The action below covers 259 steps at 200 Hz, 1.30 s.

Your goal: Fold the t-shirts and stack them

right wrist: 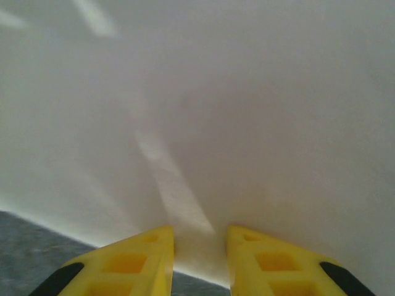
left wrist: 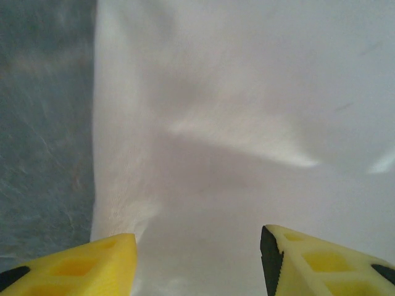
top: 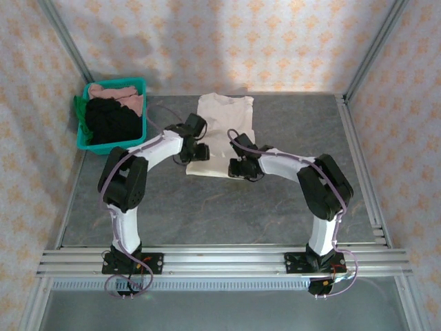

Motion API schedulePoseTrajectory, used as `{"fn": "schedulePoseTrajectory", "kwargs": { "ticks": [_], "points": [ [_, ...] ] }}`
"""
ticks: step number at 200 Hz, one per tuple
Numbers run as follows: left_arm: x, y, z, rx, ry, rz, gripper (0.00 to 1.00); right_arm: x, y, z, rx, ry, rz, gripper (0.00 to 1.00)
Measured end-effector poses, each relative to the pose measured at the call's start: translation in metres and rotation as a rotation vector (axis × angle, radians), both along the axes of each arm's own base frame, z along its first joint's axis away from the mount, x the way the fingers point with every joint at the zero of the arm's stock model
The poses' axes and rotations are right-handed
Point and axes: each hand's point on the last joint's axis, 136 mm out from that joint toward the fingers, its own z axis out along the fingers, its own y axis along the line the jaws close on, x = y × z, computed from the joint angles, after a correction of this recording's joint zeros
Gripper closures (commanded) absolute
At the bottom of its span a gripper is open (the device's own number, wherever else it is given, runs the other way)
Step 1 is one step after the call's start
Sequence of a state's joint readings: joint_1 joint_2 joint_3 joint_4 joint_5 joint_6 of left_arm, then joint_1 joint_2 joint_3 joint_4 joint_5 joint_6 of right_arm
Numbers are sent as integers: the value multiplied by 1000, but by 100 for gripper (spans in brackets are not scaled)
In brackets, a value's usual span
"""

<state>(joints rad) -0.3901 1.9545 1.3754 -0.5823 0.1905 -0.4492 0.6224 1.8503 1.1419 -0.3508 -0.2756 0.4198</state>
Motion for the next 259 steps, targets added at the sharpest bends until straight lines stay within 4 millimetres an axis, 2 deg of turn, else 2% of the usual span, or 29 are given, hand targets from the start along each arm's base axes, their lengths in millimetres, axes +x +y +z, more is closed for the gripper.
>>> {"fn": "schedulePoseTrajectory", "kwargs": {
  "ticks": [14, 27, 46, 87, 106, 120, 132, 141, 149, 173, 187, 203, 222, 247, 259],
  "points": [
    [-14, 7, -22, 1, 42, 23, 42, -1, -5, -3, 9, -7, -19, 74],
    [-11, 5, -14, -36, 0, 37, 42, -7, -10, -1, 13, -18, -31, 74],
    [-21, 7, -20, -64, -8, 62, 43, -21, -23, -4, 1, -14, -43, 74],
    [-37, 7, -13, -120, -32, 85, 41, -39, -42, -3, -52, 3, -55, 73],
    [-46, 9, -12, -111, -10, 85, 35, -46, -52, 6, -75, -1, -58, 70],
    [-50, 8, -9, -103, 3, 79, 27, -43, -53, 19, -67, -38, -63, 69],
    [-49, 5, -4, -100, 5, 65, 27, -36, -50, 30, -55, -67, -61, 70],
    [-42, 1, 4, -101, -1, 59, 28, -28, -45, 36, -48, -89, -60, 71],
    [-28, -4, 12, -106, -19, 55, 31, -18, -38, 41, -39, -105, -54, 72],
    [39, -12, 32, -136, -107, 72, 35, 15, -13, 51, 1, -152, -47, 73],
    [70, -7, 30, -138, -129, 96, 37, 26, -4, 48, 19, -170, -47, 74],
    [97, 1, 12, -126, -119, 113, 39, 26, -2, 35, 16, -151, -40, 76],
    [110, 12, -14, -104, -73, 132, 39, 19, -4, 19, 12, -121, -32, 76],
    [120, 13, -2, -117, -95, 137, 34, 0, -18, -5, -24, -78, -32, 75],
    [115, 12, -4, -120, -74, 120, 31, -3, -22, -1, -21, -98, -35, 75]
  ]
}}
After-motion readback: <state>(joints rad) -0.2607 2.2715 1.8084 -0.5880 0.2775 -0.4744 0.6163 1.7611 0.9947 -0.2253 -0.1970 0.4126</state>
